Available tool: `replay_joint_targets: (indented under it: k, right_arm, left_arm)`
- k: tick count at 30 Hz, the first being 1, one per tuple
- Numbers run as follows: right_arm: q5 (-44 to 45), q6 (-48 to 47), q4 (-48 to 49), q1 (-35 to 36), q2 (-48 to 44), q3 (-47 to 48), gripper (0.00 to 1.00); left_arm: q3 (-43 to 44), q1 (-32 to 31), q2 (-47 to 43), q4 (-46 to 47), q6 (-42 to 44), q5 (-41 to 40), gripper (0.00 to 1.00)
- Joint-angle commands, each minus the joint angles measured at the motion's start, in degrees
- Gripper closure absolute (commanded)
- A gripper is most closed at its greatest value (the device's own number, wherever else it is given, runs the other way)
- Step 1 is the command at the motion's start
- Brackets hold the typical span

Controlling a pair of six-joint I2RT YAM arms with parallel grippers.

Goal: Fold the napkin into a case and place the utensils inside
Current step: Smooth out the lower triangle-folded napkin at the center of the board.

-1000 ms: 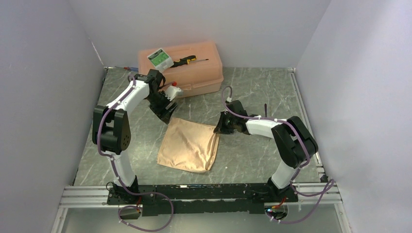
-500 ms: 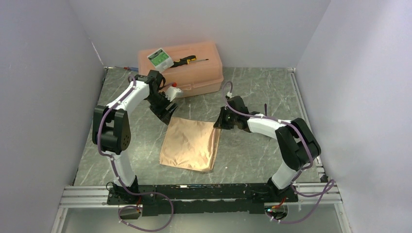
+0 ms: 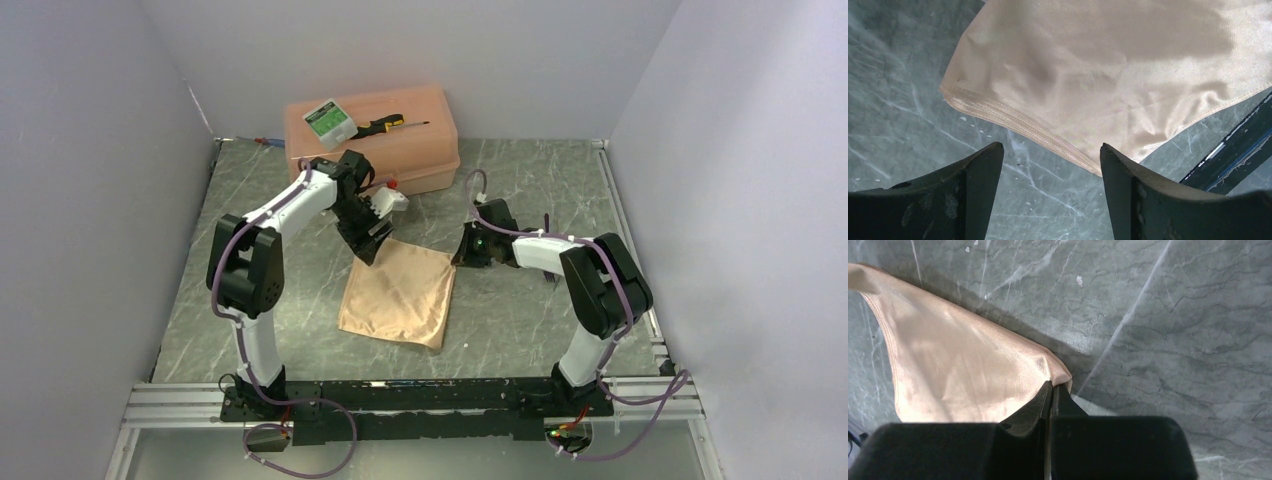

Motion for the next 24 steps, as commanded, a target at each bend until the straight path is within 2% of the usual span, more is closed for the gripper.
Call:
replay_joint_targets:
  k: [1,3,6,9,10,13,17,21,24]
  right_arm:
    - [-2.02,-2.23,1.21,0.4,0.52,0.29,0.92]
    - [-2.24,-2.67,0.83,0.6,0.36,0.03,0.85]
    - [-1.18,-2.81,-0.39,0.65,-0.86,-0.15,0.68]
    - [3.54,-4.02,-3.65,0.61,-3.95,1.05,0.54]
    - [5.6,-4.46,-4.9,0.6,-5.57,1.61,0.52]
    - [10.34,-5.03,-7.1,0.6,-11.1,2.06,0.55]
    - [7.8,-3.69,-7.24,2.56,-13.8,1.67,0.63]
    - [0.24,0.74,0.41,6.42,-12.25,-1.39,0.76]
    - [-4.23,4.29,7.54,7.86,-9.88,-3.94,0.82]
  left_arm:
    - [1.15,-0.32,0.94,1.16,-0.76,-0.31,0.24]
    - [0.18,-0.21,1.2,2.64,-0.82,-3.07,0.25]
    - [-1.42,0.52,1.8,6.44,-1.35,-6.94,0.28]
    - [-2.26,0.97,2.62,10.35,-2.31,-8.8,0.3]
    - [-2.32,0.99,3.01,11.23,-2.63,-8.94,0.31]
    - [-2.87,0.98,3.63,14.41,-3.35,-10.09,0.35]
    - [-3.35,1.59,3.71,19.25,-4.85,-13.0,0.43]
    - [-4.85,2.54,3.29,24.02,-6.09,-14.34,0.45]
    - [-4.83,2.57,3.67,24.01,-7.31,-12.38,0.44]
